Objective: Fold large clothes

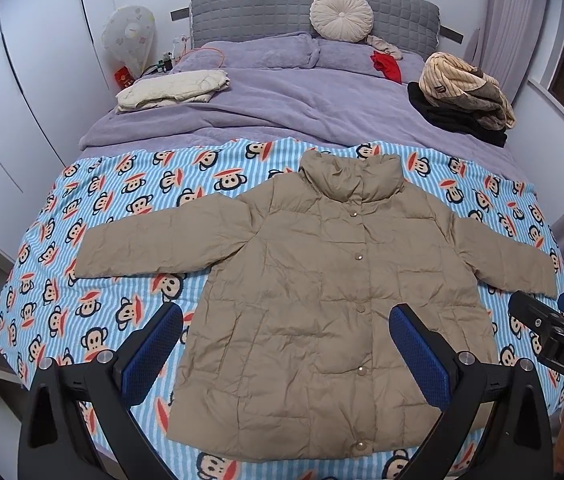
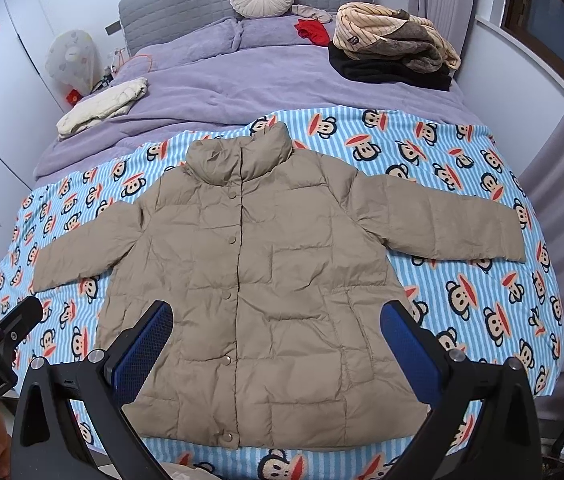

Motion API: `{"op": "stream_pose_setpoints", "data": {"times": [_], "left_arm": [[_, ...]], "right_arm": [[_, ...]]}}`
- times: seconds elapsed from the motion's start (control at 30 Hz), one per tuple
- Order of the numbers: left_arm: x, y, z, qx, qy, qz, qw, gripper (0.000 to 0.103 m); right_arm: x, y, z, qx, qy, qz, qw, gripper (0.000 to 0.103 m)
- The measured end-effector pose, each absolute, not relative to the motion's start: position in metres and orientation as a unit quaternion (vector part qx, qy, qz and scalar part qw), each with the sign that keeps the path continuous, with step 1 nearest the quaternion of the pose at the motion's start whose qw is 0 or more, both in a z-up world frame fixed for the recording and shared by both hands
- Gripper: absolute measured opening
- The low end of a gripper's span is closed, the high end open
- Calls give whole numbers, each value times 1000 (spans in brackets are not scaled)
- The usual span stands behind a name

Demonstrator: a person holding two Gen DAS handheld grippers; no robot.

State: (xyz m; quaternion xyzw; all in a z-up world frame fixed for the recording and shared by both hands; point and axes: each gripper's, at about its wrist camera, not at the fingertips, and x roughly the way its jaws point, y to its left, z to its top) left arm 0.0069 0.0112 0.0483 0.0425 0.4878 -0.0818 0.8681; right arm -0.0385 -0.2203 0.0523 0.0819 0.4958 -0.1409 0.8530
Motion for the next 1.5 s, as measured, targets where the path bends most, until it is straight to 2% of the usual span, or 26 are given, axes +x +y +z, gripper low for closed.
{"op": "stream_pose_setpoints", "data": {"times": [1.5], "left_arm": [[-1,13,45,47,495,-69,865,103]], "right_arm": [[-44,-219,47,102,507,-135,845,103]]}}
